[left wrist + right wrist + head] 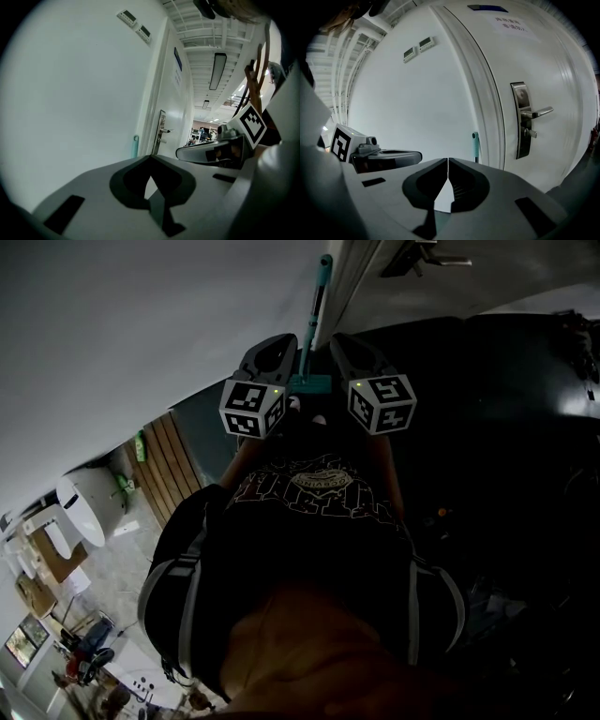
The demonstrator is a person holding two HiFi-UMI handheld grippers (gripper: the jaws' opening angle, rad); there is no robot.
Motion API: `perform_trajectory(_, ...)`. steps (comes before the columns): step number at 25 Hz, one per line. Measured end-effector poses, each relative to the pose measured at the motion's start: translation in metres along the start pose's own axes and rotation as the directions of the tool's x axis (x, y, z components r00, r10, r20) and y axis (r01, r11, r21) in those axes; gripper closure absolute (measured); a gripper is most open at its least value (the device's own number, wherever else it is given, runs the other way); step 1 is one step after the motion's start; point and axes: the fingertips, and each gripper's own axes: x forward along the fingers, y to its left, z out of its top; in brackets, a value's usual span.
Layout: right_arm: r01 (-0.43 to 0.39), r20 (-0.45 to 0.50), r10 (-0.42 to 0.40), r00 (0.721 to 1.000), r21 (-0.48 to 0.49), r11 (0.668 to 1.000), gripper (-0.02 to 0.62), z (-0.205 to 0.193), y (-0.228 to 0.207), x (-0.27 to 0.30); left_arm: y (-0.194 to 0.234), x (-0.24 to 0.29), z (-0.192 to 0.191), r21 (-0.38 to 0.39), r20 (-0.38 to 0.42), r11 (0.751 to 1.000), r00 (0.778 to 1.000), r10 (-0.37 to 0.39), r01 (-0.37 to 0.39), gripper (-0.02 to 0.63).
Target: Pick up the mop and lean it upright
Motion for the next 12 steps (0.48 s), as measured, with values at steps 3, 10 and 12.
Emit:
perform_trajectory(3, -0.006, 0.000, 0.006, 1.000, -0.004, 1.000, 0.575, -0.0003, 0.0035, -0.0010, -0.0012, -0.0029, 0.0010, 0.027, 0.003, 1.000, 1.000, 0.006, -0.006, 0.558)
perform_trajectory(10, -0.013, 0.002, 0.013, 1.000, -0.011, 1.000, 0.575, -0.0006, 0.0081, -0.0020, 0.0019, -0.0049, -0.0004, 0.001, 0.010, 1.000, 1.000, 0.006, -0.006, 0.558)
perform_trajectory(12, -0.013, 0.007, 0.013, 1.000, -0.010, 1.000, 0.575, 0.0000, 0.0091, -0.0021, 0.0036, -0.0060, -0.0015, 0.002, 0.007, 1.000, 1.000, 0.010, -0.010, 0.558)
